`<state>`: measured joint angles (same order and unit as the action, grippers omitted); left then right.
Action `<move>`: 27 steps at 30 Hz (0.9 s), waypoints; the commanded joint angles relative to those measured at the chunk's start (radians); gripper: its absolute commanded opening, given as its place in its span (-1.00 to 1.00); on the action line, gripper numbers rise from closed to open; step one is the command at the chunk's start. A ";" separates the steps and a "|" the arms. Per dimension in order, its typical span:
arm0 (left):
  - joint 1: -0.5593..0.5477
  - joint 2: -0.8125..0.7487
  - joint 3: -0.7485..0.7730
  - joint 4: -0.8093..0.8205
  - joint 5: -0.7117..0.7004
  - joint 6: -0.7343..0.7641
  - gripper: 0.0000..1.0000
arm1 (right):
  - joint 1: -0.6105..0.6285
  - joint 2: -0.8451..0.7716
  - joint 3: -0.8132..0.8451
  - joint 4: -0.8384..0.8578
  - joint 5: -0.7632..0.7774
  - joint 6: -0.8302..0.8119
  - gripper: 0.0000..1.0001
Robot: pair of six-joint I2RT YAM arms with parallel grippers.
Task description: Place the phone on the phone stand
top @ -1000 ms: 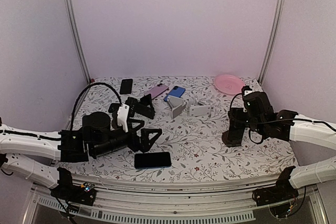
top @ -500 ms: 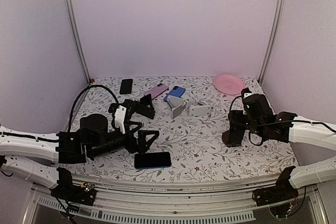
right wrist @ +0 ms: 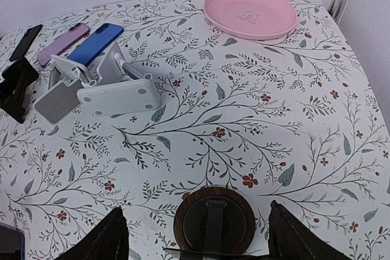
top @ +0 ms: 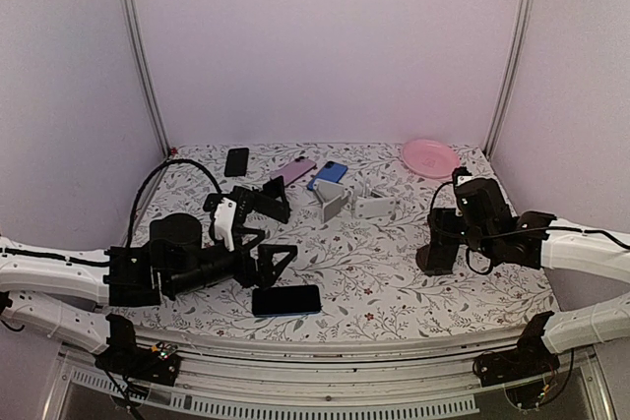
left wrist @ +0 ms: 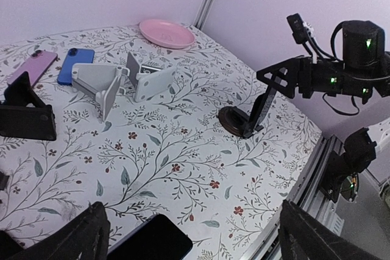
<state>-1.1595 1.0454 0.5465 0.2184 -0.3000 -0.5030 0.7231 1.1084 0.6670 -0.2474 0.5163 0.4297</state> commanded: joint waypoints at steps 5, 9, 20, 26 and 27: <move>0.020 -0.014 0.001 -0.010 -0.002 0.005 0.93 | -0.006 -0.006 -0.013 0.064 0.002 0.022 -0.49; 0.022 -0.013 0.000 -0.008 0.001 0.004 0.93 | -0.007 -0.001 -0.029 0.076 0.014 0.028 -0.49; 0.023 -0.010 -0.003 -0.004 0.008 0.000 0.93 | -0.006 0.007 -0.066 0.105 0.012 0.065 -0.49; 0.024 -0.013 -0.006 -0.004 0.007 -0.002 0.93 | -0.007 0.007 -0.077 0.102 0.023 0.105 -0.49; 0.024 -0.013 -0.006 -0.004 0.007 -0.002 0.93 | -0.006 0.007 -0.079 0.099 0.024 0.108 -0.49</move>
<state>-1.1492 1.0454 0.5465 0.2176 -0.2985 -0.5026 0.7204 1.1149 0.5968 -0.1856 0.5205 0.4957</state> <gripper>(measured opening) 0.966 0.743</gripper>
